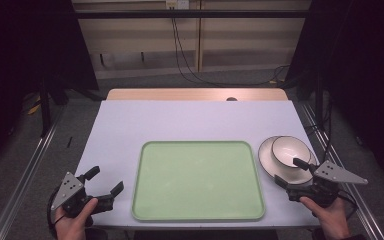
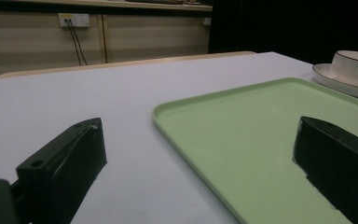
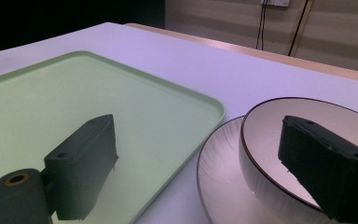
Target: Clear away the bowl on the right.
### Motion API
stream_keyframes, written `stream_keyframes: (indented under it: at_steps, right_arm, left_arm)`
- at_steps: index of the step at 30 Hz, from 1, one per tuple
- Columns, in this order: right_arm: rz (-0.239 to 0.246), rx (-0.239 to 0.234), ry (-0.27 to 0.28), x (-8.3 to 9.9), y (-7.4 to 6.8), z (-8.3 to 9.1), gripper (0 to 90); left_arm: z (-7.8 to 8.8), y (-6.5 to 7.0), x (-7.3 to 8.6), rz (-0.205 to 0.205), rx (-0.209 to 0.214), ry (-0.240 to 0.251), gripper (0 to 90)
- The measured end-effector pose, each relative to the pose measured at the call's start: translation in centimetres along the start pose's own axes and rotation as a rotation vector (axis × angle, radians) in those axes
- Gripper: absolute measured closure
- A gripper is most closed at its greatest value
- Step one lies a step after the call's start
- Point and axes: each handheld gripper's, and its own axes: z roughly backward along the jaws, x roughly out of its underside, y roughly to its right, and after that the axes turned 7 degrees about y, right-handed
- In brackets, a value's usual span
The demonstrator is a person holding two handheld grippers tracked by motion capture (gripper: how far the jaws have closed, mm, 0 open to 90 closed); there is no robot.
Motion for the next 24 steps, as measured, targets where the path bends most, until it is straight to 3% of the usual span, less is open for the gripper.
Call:
stream_keyframes:
  at_steps: [23, 24]
  right_arm:
    - [-0.035, -0.047, -0.055, -0.11, 0.43, -0.09, 12.6]
    - [-0.048, -0.073, -0.074, -0.17, 0.44, -0.11, 11.0]
  left_arm:
    - [-0.17, -0.26, 0.08, -0.018, -0.017, -0.021, 2.4]
    - [-0.16, -0.25, 0.08, -0.019, -0.016, -0.021, 2.4]
